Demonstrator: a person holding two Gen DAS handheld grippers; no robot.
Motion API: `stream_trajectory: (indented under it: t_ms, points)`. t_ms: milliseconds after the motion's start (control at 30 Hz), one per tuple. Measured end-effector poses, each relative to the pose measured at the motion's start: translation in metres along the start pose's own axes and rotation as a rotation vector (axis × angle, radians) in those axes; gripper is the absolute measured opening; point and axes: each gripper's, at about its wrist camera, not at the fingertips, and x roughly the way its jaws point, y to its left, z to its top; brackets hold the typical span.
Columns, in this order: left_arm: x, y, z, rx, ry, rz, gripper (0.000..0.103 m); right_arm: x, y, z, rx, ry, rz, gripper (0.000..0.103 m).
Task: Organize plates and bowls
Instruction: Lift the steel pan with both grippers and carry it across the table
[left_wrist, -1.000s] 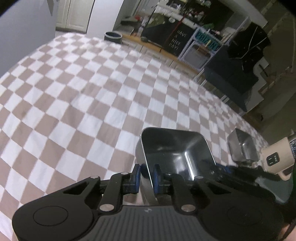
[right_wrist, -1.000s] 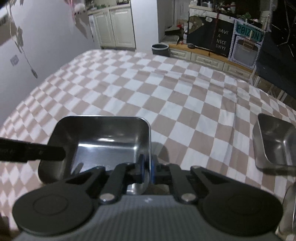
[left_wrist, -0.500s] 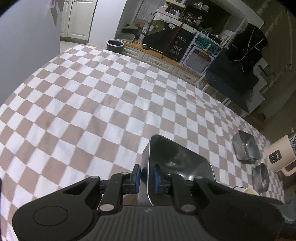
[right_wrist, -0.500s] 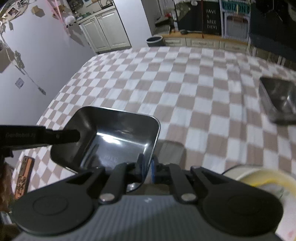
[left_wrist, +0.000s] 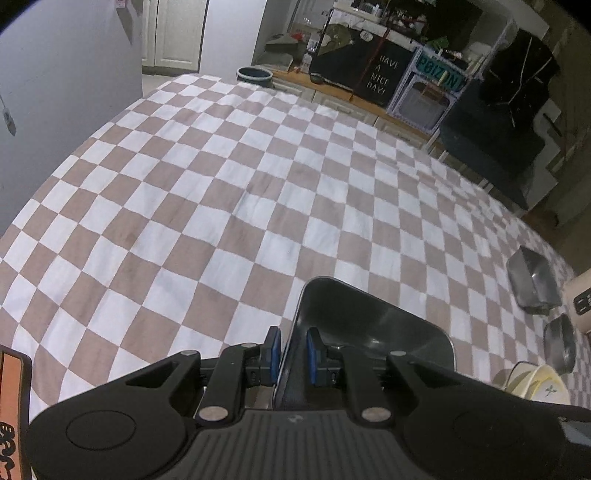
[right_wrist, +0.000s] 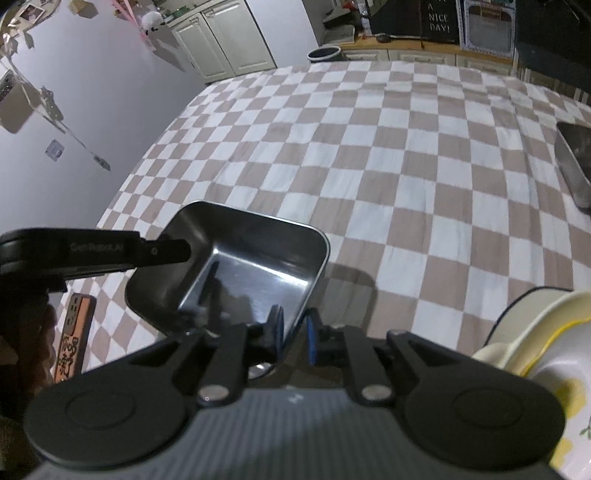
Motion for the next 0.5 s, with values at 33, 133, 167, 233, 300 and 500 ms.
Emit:
stream_trajectory:
  t_ms: [33,133,167,233,300,500]
  points:
    - [0.003,0.000,0.000,0.000,0.011,0.005,0.016,0.001,-0.001,0.001,0.010,0.003,0.002,0.015]
    - [0.010,0.002,0.001,-0.003,0.030,0.016,0.016,0.004,-0.001,0.001,0.036,0.006,0.004,0.016]
    - [0.011,0.003,0.001,-0.004,0.034,0.018,0.016,0.006,-0.001,0.001,0.037,0.007,0.001,0.016]
    - [0.014,0.003,0.002,0.000,0.038,0.027,0.016,0.008,-0.001,0.003,0.034,0.009,-0.003,0.016]
    - [0.017,0.003,0.002,0.005,0.044,0.034,0.016,0.012,-0.002,0.004,0.038,0.011,-0.004,0.016]
    - [0.027,0.007,0.002,0.022,0.073,0.054,0.016,0.018,-0.001,0.002,0.052,0.015,-0.008,0.016]
